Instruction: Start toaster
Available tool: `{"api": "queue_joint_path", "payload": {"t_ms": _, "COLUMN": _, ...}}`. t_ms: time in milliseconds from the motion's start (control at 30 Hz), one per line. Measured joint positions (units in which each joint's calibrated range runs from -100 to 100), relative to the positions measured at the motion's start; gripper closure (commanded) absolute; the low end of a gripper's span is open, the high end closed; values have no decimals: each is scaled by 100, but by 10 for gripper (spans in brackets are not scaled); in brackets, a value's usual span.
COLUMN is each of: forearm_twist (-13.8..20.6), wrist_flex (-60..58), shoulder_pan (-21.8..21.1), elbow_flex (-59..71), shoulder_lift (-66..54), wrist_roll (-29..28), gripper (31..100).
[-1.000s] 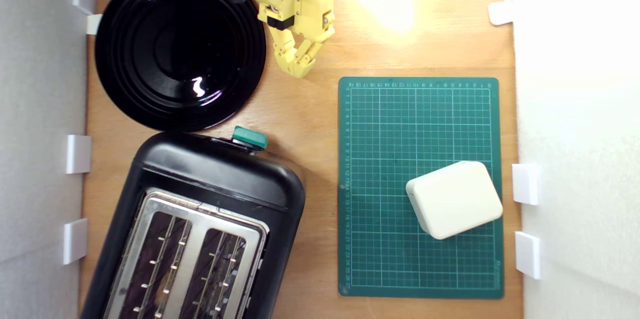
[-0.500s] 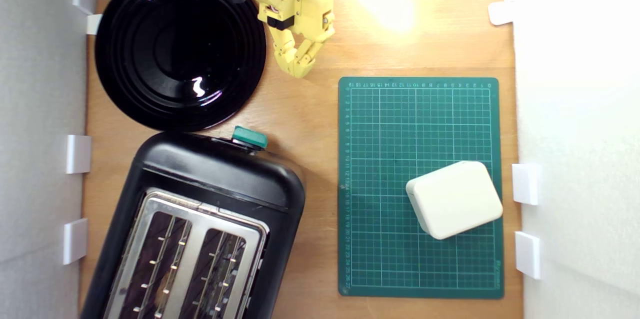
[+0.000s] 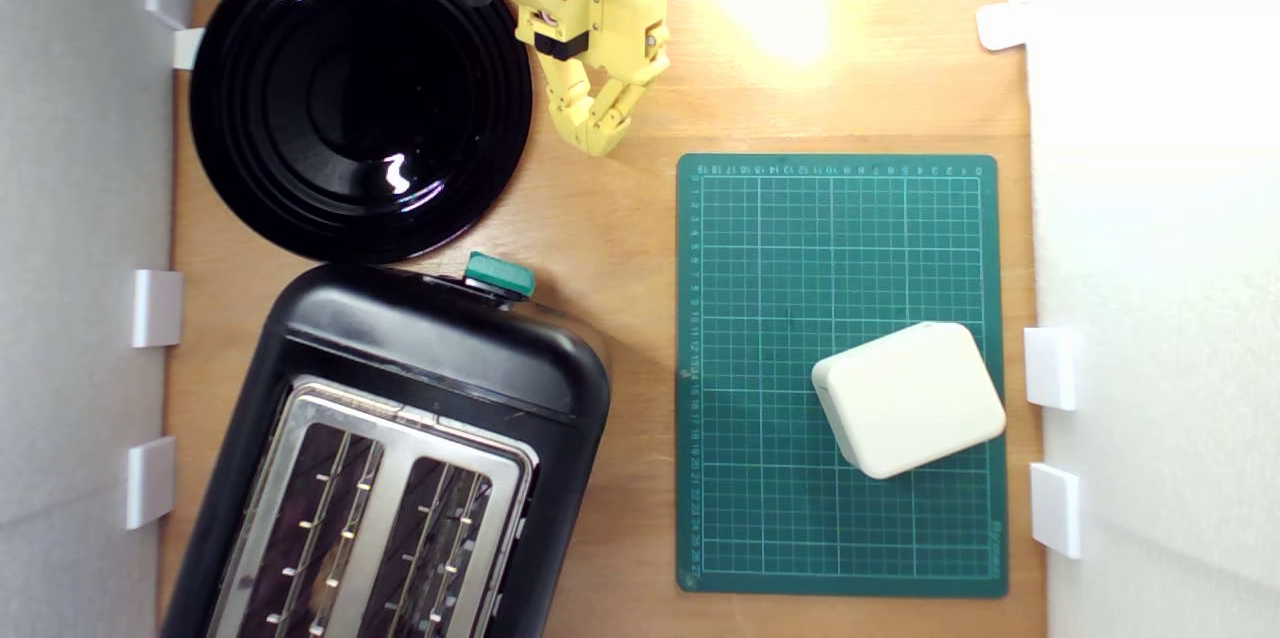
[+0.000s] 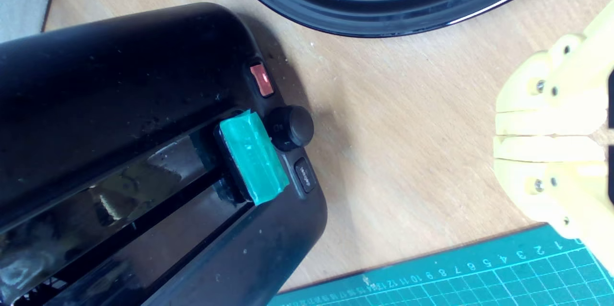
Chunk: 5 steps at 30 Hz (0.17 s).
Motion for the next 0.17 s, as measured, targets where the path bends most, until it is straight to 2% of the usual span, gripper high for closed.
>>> {"api": "queue_joint_path", "payload": {"t_ms": 167, "forearm_twist": 0, "wrist_flex": 0, "shoulder_pan": 0, "elbow_flex": 0, "shoulder_lift": 0, "wrist_roll": 0, "gripper": 989}}
